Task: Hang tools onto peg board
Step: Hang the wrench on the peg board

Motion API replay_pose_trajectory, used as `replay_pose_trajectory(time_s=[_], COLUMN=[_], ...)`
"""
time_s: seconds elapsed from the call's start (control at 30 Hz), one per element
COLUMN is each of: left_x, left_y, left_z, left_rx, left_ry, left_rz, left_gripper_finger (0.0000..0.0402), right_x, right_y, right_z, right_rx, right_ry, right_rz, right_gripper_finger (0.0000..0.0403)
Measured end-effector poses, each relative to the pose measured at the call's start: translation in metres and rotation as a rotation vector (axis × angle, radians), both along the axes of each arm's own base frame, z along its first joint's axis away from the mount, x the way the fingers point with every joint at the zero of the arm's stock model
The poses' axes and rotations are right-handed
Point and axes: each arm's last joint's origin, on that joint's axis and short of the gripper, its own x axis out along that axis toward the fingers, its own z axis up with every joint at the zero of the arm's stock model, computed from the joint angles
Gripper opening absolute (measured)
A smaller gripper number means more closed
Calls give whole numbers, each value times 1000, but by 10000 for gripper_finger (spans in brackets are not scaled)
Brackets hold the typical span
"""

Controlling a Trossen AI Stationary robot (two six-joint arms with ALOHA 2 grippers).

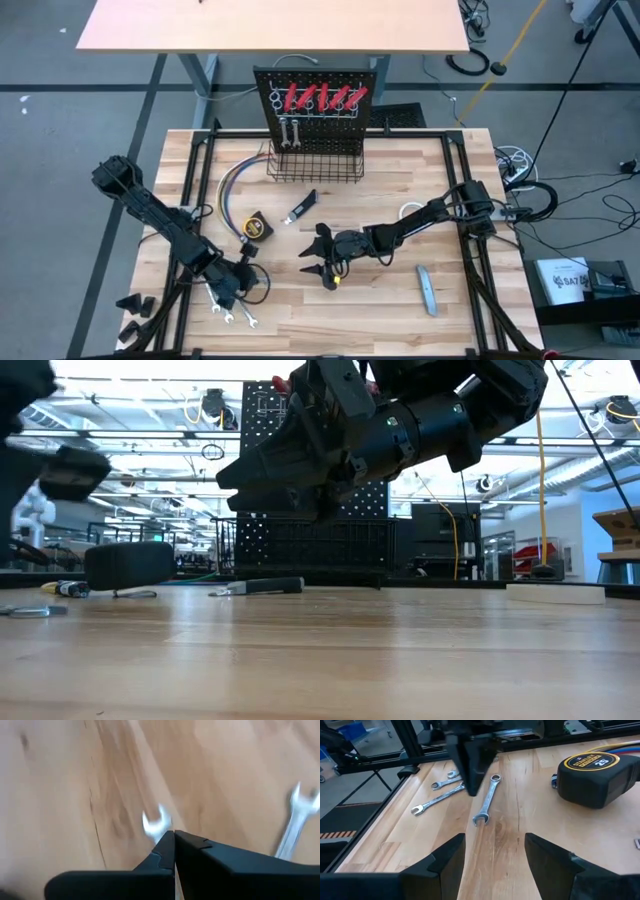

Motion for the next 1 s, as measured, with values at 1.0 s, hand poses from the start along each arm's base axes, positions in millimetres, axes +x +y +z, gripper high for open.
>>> replay_pose_trajectory(time_s=[1.0], left_x=[8], left_y=[6], left_z=[-31], left_rx=[-25], left_ry=[223], left_rz=[152], left_gripper_finger=[2], right_x=[0], right_y=[0], right_z=[0], right_rx=[4], right_ry=[1], right_rz=[-6], right_gripper_finger=[196])
